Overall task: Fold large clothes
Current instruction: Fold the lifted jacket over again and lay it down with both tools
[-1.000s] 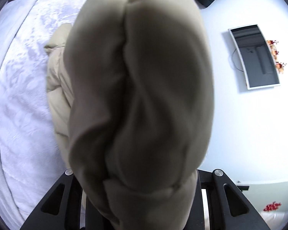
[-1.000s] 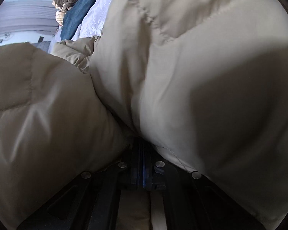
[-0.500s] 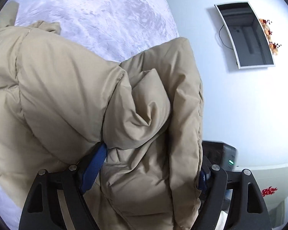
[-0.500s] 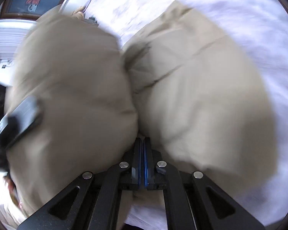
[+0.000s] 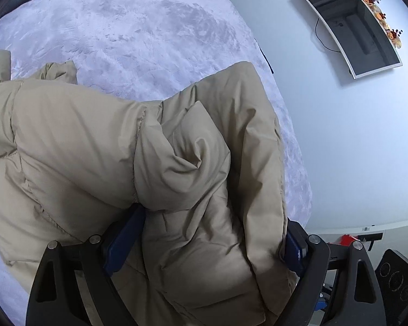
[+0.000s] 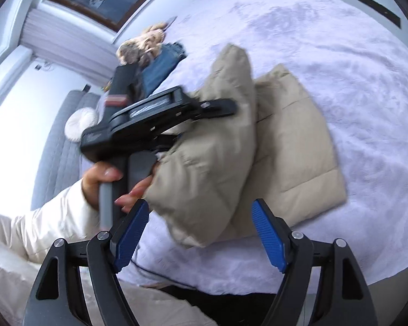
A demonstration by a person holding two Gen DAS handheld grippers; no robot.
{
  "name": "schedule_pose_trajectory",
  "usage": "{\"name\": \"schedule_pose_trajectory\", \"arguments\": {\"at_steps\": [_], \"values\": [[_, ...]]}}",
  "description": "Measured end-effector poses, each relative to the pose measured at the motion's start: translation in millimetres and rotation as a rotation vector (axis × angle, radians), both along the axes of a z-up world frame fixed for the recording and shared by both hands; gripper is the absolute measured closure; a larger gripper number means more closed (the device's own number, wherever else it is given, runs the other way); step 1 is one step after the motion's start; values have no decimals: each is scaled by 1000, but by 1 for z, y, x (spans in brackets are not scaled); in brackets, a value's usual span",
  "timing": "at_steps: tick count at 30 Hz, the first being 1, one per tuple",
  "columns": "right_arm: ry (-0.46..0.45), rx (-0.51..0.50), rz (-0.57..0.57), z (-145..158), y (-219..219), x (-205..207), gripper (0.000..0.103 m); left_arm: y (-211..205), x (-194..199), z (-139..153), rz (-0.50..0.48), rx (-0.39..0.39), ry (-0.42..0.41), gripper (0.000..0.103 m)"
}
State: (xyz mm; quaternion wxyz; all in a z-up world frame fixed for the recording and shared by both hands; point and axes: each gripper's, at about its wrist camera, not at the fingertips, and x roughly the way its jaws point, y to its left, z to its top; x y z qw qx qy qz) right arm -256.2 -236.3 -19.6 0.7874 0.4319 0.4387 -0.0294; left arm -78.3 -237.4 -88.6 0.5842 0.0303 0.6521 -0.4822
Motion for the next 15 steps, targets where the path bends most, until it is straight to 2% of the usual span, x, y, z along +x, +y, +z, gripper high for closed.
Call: {"name": "schedule_pose_trajectory", "arguments": {"at_steps": [3,6,7,8,9,10,12,15], "values": [[54,-65,45,-5,17,29,22,-4,-4,9,-10,11,-44,13],[134,-120,22,-17,21,44,22,15,-2,29,-15,-3,-117,13],[144,-127,11,-20,19,35,26,17,1,34,-11,-21,-146,13],[149,-140,2,-24,16,34,50,19,4,39,1,-43,-178,13],[156,-156,5,-27,13,32,67,29,9,48,26,-72,-227,13],[183,-185,6,-29,13,34,78,40,16,55,57,-92,-278,13],[216,-234,2,-31,8,32,83,63,32,61,116,-103,-364,13],[238,-252,-9,-36,1,25,85,87,57,47,195,-44,-442,13]]}}
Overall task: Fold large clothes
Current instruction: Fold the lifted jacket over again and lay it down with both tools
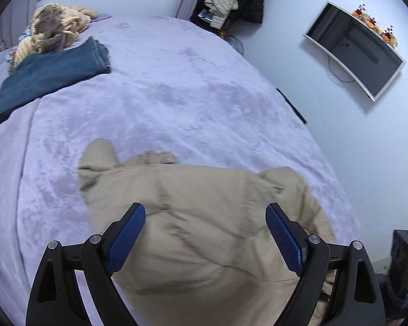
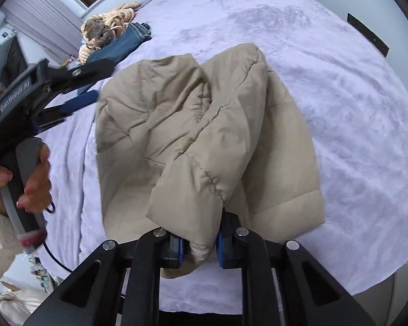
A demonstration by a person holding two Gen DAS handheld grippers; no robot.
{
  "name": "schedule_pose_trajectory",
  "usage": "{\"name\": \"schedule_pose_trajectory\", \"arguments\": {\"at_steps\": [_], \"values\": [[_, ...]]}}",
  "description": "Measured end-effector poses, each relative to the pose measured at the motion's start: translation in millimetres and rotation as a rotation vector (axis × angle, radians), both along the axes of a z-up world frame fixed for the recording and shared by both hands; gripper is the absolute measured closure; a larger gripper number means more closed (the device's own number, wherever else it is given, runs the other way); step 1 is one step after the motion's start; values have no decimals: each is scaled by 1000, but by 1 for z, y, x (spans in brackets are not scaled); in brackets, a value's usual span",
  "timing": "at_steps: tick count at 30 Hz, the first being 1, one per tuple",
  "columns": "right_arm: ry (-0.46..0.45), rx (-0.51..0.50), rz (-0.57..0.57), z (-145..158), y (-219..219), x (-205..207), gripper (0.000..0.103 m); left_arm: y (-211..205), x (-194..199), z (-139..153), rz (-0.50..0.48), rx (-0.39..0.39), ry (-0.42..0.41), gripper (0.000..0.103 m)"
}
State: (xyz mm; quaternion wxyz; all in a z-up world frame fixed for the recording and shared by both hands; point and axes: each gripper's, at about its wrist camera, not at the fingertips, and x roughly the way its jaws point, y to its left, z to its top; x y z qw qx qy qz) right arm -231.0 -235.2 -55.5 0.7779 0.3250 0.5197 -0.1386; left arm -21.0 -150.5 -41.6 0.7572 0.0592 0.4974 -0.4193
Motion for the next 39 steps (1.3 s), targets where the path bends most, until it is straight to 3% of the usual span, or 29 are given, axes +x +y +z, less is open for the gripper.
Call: {"name": "schedule_pose_trajectory", "arguments": {"at_steps": [3,6,9,11,12,14,15,18,21,25,26,28,29,31,35,39], "values": [[27,-12,-21,-5,-8,-7,86,15,23,-29,84,52,55,13],[48,4,-47,-17,-18,-18,86,13,30,-56,108,70,120,13],[78,60,-65,-37,-29,-24,86,-3,21,-65,80,99,69,13],[44,138,-92,-38,-38,-33,84,-9,17,-67,82,112,49,13],[12,168,-104,-33,-44,-38,82,-11,18,-69,86,110,52,13],[-50,177,-112,-15,-55,-46,53,-10,21,-72,93,108,67,13],[-83,164,-115,-4,-61,-49,47,-9,22,-73,94,107,72,13],[-189,156,-114,24,-83,-44,45,-7,21,-70,93,107,72,13],[-234,194,-95,30,-99,-21,41,-8,21,-71,95,105,72,13],[-211,315,-43,-7,-102,28,37,-8,22,-72,93,104,72,13],[-197,314,-75,-22,-103,40,37,-7,23,-73,94,104,73,13],[-174,407,-87,-51,-107,62,37,-7,25,-73,100,110,74,13],[-173,446,-99,-62,-109,70,39,-8,25,-73,103,116,74,13],[-203,485,-106,-69,-111,80,87,-11,24,-71,110,126,67,12],[-178,337,-18,-52,-106,79,93,-34,12,-70,79,135,50,12],[-111,281,-36,-63,-121,58,94,-73,-12,-70,10,175,-22,12]]}}
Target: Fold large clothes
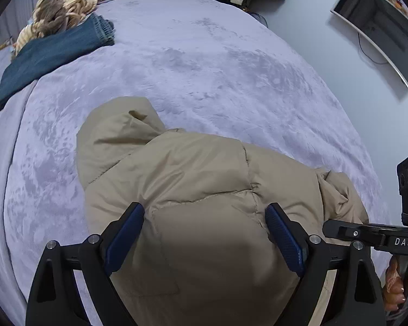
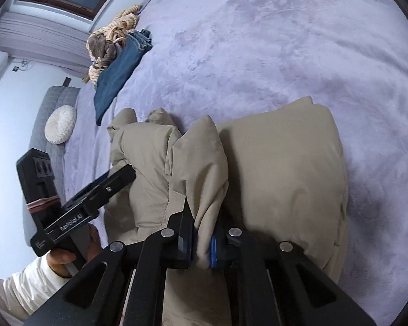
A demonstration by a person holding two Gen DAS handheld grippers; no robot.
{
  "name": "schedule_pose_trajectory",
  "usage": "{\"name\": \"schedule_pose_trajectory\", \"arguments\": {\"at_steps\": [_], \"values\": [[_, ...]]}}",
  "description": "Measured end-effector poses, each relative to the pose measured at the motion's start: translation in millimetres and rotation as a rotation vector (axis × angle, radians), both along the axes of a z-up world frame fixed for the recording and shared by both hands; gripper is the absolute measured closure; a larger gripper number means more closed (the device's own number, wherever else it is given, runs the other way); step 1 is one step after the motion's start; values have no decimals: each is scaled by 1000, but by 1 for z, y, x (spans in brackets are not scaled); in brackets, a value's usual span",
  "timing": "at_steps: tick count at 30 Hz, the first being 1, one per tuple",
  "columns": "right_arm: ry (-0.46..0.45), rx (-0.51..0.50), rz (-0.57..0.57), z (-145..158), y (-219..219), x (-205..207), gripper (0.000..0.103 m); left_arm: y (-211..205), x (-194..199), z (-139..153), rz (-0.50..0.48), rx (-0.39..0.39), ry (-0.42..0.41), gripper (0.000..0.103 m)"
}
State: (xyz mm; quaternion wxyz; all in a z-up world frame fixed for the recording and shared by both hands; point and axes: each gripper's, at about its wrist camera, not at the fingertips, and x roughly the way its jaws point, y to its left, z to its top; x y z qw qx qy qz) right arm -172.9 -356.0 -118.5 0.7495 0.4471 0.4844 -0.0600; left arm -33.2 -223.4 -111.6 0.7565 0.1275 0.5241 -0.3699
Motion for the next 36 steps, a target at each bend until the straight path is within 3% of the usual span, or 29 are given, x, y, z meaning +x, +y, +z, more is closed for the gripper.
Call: {"name": "schedule_pose_trajectory", "arguments": {"at_steps": [2,4,8,14,19,24,25,31,36], "values": [[14,-2,-25,-10,-13,-14,93,-16,-8,-4,-22,29,-24,11],[17,10,-46,-22,-22,-22,93,-26,-10,-9,-32,39,-21,2],[21,56,-64,-32,-33,-24,91,-29,-10,-15,-25,63,-33,2],[31,-101,28,25,-8,-39,84,-19,-6,-16,7,51,-18,2],[-42,-72,127,62,24,-78,84,-17,-5,-14,24,57,-19,1],[114,-63,200,25,53,-100,85,-7,-7,1,57,73,-4,1],[144,-74,202,16,54,-102,91,-2,-9,6,62,76,-4,1],[187,-92,199,-12,51,-101,95,43,-31,24,112,101,5,1],[196,-131,240,-26,55,-100,96,71,-65,13,125,157,30,1]]}}
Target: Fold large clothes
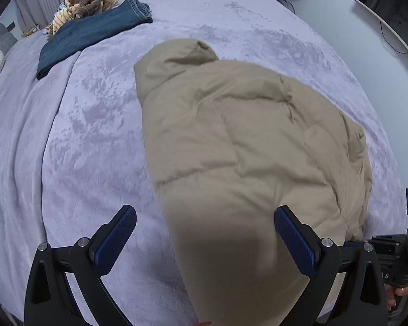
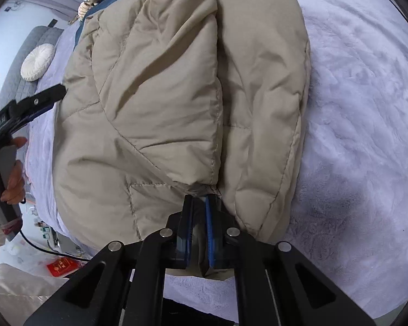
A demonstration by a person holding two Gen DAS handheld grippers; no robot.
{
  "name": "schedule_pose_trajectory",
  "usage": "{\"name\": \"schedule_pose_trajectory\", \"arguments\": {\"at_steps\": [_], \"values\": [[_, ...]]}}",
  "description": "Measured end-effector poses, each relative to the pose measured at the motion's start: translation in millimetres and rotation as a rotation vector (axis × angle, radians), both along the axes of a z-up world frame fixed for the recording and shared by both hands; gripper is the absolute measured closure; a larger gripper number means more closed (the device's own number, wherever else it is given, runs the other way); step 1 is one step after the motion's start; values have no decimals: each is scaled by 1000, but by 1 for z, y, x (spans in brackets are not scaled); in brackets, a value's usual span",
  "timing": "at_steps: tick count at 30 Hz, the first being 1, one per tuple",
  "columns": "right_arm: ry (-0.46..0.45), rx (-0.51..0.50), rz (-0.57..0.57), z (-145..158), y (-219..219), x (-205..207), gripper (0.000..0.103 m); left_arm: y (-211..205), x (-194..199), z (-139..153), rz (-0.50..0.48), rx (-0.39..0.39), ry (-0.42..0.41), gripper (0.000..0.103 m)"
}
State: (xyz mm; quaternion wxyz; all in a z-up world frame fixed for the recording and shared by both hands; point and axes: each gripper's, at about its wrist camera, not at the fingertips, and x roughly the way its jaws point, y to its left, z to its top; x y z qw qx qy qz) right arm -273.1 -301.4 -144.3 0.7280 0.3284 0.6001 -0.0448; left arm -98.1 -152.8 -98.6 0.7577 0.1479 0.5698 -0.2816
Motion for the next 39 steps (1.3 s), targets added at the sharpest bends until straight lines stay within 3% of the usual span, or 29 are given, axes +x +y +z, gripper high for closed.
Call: {"name": "schedule_pose_trajectory", "arguments": {"at_steps": [6,15,19,22,25,30,34,39], "values": [[25,3,-2,-9,2,-1,97,10,-21,-4,40,16,45,1],[16,7,-107,17,-3,-8,90,23,-25,0,28,14,74,1],[-3,3,-150,31,2,-12,72,33,-26,4,28,6,78,1],[-9,-40,-172,45,13,-12,68,41,-28,6,16,8,66,1],[-38,-65,-199,58,23,-14,53,49,-28,10,18,9,53,1],[-41,-95,-231,67,34,-16,49,62,-27,16,10,-7,46,1],[-49,-106,-251,73,44,-12,38,69,-26,16,13,-14,50,1],[-39,-120,-242,78,47,-8,36,71,-24,16,27,-21,60,1]]}}
